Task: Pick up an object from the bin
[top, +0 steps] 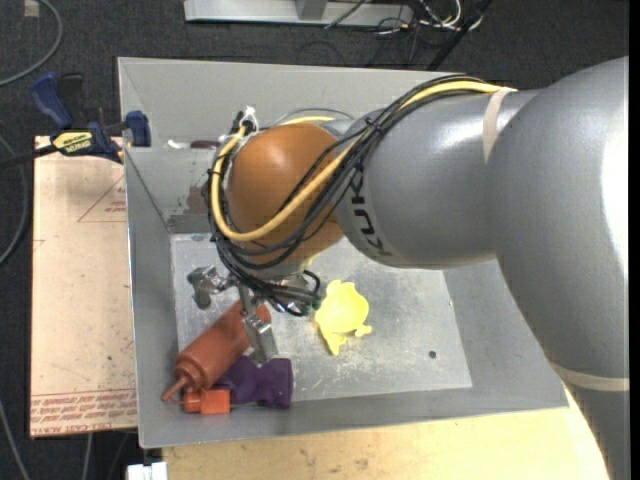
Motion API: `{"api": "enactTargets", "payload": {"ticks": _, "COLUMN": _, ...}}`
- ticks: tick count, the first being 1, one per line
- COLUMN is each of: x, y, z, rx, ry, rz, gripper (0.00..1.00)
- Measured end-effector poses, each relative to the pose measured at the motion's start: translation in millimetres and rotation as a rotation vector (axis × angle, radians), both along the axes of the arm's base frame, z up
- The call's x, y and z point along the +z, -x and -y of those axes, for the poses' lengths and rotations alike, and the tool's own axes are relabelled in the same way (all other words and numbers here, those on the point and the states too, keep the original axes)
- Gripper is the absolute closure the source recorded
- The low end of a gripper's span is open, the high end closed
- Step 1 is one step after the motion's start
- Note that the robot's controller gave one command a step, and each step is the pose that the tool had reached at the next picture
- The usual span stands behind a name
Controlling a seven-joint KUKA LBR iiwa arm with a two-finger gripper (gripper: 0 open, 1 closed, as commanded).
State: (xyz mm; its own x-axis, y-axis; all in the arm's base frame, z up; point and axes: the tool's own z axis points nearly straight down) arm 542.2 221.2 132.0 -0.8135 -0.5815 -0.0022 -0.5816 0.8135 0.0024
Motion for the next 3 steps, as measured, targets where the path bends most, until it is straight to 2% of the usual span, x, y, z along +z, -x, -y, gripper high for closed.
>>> {"api": "enactTargets", "payload": {"ticks": 1, "x": -56.7, "y": 6.5, "z": -24.1, "rx": 0.096, "ry": -0.003, "rz": 0.003, "gripper": 0.0}}
{"api": "enactTargets", "payload": {"ticks": 2, "x": -65.0, "y": 10.5, "z": -18.0, "rx": 0.393, "ry": -0.003, "rz": 0.007, "gripper": 1.0}}
{"api": "enactTargets", "payload": {"ticks": 3, "x": -62.9, "y": 11.5, "z": -15.6, "rx": 0.423, "ry": -0.002, "rz": 0.005, "gripper": 1.0}}
